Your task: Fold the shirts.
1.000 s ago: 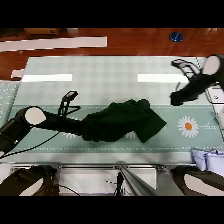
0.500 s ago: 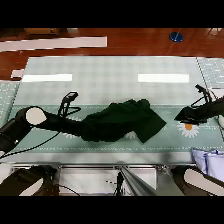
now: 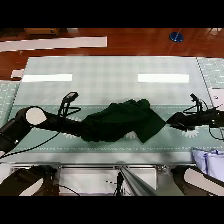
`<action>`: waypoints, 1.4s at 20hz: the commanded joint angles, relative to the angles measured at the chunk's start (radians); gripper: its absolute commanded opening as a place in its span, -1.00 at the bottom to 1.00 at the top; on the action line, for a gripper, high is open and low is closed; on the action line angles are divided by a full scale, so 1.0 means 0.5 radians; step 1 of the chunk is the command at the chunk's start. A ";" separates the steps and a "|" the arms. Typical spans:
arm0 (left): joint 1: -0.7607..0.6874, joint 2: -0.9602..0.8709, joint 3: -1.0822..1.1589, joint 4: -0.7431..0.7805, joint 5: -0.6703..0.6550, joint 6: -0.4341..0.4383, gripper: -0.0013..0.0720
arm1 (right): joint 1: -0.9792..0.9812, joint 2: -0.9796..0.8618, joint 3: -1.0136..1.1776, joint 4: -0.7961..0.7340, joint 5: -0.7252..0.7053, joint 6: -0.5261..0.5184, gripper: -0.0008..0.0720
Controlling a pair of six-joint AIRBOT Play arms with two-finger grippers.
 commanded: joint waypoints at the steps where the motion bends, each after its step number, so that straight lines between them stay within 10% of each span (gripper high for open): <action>1: -0.002 -0.002 0.000 0.000 0.002 -0.001 -0.86 | 0.016 -0.038 -0.084 0.140 -0.108 -0.011 0.37; 6: -0.002 -0.002 0.000 0.000 0.001 -0.001 -0.86 | 0.475 -0.230 -0.084 0.240 -0.333 0.039 0.24; 9: -0.001 0.001 0.005 0.000 -0.001 -0.002 -0.86 | 0.683 -0.249 -0.068 0.265 -0.429 0.043 -0.89; 17: 0.153 0.221 0.732 -0.024 -0.196 -0.008 -0.87 | 0.401 0.484 0.485 0.336 0.301 0.020 -0.89; 28: 0.510 0.340 2.256 -0.038 0.066 -0.023 -0.86 | 0.293 1.347 1.701 0.357 -0.208 0.493 -0.89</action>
